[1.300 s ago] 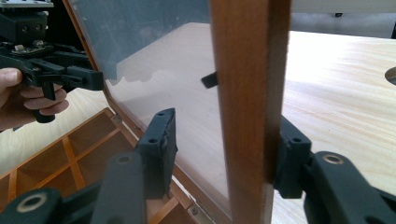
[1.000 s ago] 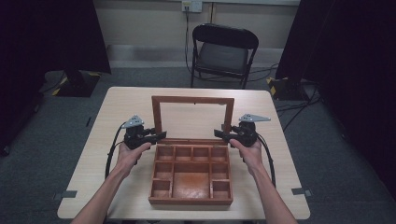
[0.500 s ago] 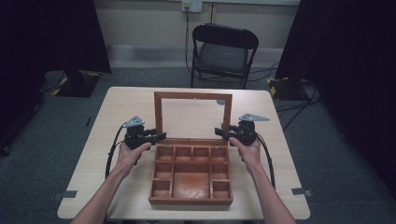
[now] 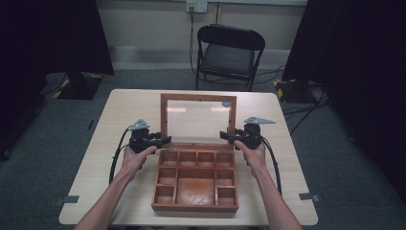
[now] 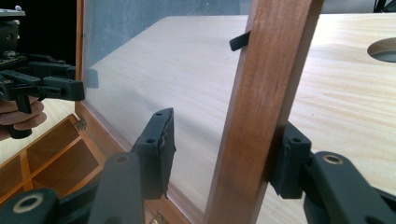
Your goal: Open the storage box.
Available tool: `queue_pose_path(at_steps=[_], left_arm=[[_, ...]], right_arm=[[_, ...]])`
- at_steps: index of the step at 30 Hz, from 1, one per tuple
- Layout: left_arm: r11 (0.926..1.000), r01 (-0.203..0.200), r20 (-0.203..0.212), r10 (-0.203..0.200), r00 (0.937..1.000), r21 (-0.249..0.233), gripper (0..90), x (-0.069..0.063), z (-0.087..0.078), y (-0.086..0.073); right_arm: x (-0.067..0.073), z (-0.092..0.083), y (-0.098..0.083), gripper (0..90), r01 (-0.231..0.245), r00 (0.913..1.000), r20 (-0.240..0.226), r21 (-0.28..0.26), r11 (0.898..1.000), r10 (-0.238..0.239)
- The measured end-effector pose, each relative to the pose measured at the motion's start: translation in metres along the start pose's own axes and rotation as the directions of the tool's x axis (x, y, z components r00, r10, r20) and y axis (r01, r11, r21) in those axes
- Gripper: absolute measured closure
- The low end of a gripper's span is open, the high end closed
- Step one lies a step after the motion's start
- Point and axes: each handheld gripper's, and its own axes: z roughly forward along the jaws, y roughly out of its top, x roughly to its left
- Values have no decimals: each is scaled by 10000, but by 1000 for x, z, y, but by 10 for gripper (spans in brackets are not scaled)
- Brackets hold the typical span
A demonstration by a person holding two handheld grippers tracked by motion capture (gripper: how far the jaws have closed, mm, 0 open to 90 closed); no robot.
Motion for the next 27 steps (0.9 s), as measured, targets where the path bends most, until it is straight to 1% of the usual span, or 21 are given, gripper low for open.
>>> queue_pose_path(at_steps=[3,7,8,10,12,16,20,22,23,27], left_arm=[[9999,-2,-67,2,10000,103,546,0,1,0],[9999,132,3,-132,9999,108,536,2,2,-1],[9999,105,-13,-105,9999,111,532,2,3,-1],[9997,151,-85,-150,9999,181,522,3,4,-1],[9995,232,-37,-231,9997,229,513,5,4,-2],[9987,321,8,-322,9995,399,503,7,5,-4],[9978,462,63,-466,9989,468,498,9,6,-4],[9977,448,58,-451,9990,504,495,10,6,-5],[9974,548,80,-553,9984,466,494,10,6,-5],[9969,604,31,-606,9982,501,485,9,7,-5]], right_arm=[[-1,2,-1,467,-97,9999,50,57,9999,96],[-2,4,-2,450,-222,9997,45,79,9997,222],[-2,5,-2,444,-231,9997,72,101,9997,231],[-3,6,-3,422,-253,9995,191,173,9995,250],[-4,8,-4,408,-353,9990,280,250,9991,346],[-5,10,-6,378,-352,9985,445,451,9984,332],[-7,12,-8,377,-523,9977,448,516,9973,500],[-8,13,-8,371,-619,9970,499,486,9969,595],[-8,13,-9,362,-628,9970,492,489,9968,604],[-8,15,-10,342,-700,9964,524,546,9960,672]])
